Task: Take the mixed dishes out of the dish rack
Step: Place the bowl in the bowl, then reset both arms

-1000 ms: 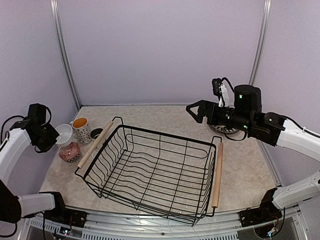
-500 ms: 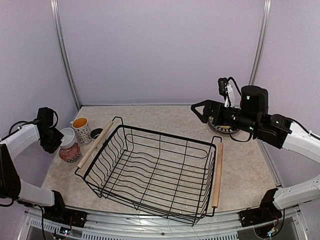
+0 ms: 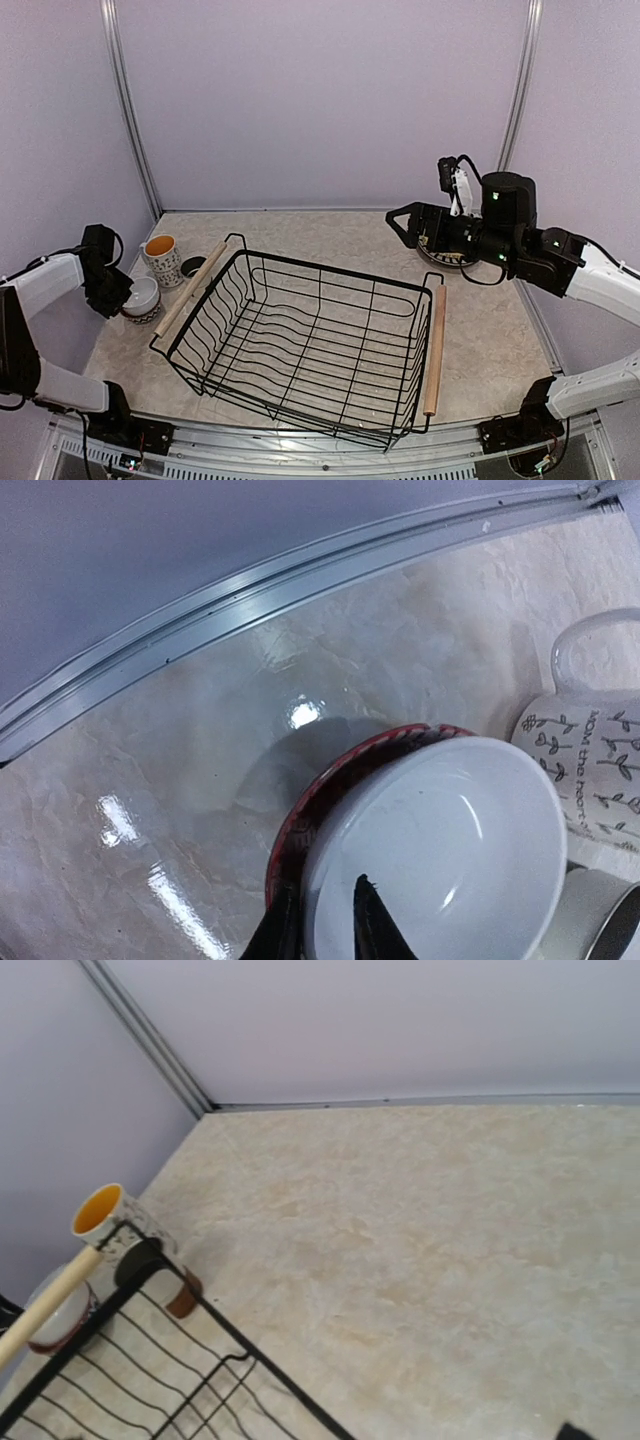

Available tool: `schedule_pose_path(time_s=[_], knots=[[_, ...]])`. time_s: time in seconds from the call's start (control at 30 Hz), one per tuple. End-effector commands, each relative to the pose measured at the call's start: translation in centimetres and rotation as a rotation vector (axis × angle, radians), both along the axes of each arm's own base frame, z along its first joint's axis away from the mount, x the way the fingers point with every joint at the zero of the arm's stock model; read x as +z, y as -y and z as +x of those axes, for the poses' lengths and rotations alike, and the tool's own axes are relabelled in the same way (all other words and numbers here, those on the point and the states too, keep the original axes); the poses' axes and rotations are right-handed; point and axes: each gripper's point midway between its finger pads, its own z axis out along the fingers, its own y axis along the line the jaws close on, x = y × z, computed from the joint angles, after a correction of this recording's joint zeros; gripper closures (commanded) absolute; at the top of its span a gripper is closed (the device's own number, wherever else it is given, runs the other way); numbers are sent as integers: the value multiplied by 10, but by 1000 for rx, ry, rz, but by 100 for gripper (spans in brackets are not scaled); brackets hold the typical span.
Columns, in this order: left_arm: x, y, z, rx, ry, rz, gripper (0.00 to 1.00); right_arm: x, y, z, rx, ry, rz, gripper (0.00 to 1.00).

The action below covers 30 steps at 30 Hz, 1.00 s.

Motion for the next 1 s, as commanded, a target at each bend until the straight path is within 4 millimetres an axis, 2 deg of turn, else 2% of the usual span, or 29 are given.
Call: schedule_pose_path(time_s=[0.0,0.07,0.13,0.23,0.3,0.37,0.43,0.47,0.57,0.63,0.7,0.77,0.87,0.97], knots=[[7,10,3,-26,-8,-54,66,12,12,6,-56,28,-63,0],[16,13,4,-45,23,-62,51,13,26,12,-127,31,-124,0],[30,16,7,-69,69,-69,42,18,40,18,-202,48,-181,0],[65,26,11,-131,170,-78,29,24,65,26,-315,59,-302,0],[100,35,16,-203,270,-67,21,33,81,30,-391,71,-371,0],[146,54,23,-339,409,-57,13,46,95,31,-447,95,-420,0],[204,73,23,-502,567,1,7,61,105,30,-484,126,-440,0],[243,84,19,-592,665,46,5,69,109,28,-495,144,-440,0],[325,116,-4,-835,875,196,1,100,120,20,-519,206,-386,0],[364,130,-21,-935,977,263,1,123,128,10,-529,252,-319,0],[391,144,-36,-1026,1063,299,1,144,141,-1,-552,292,-255,0],[411,152,-46,-1076,1129,326,1,158,148,-10,-549,331,-222,0],[433,162,-58,-1136,1223,365,1,172,158,-21,-552,380,-181,0],[444,166,-66,-1152,1275,385,1,181,166,-30,-559,411,-144,0]])
